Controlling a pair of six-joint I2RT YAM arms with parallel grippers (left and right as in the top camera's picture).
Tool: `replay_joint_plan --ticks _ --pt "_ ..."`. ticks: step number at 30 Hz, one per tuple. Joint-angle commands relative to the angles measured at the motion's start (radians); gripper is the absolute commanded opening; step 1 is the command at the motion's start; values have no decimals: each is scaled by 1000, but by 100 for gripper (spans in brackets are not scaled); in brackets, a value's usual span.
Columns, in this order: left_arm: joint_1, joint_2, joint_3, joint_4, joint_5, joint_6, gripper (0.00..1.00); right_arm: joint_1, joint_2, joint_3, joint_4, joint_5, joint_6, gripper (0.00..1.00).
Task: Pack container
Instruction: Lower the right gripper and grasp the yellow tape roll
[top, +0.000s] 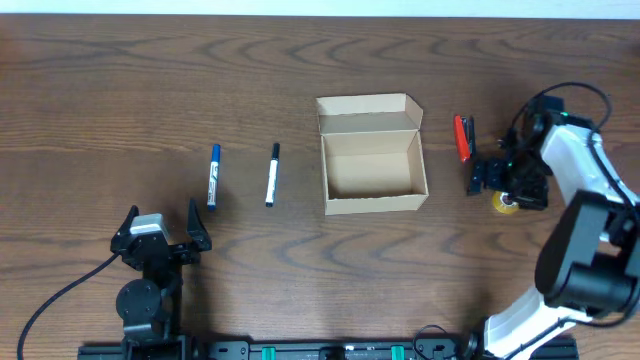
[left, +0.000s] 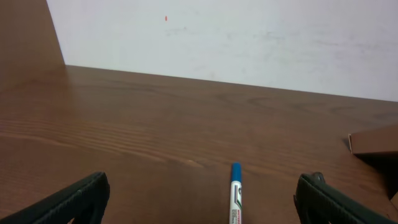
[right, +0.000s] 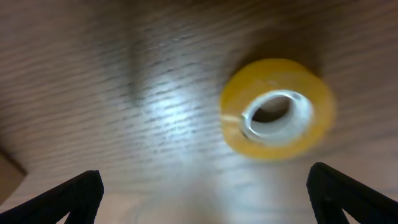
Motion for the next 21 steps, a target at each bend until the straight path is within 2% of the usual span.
replay_joint_plan --ticks 1,8,21 --pt "-3 -7 -17 -43 -19 0 95 40 21 -3 12 17 -19 99" --pt "-3 -7 -17 -43 -19 0 95 93 29 -3 45 27 -35 99" --pt "-3 -7 -17 -43 -19 0 95 96 29 -3 56 45 -52 99"
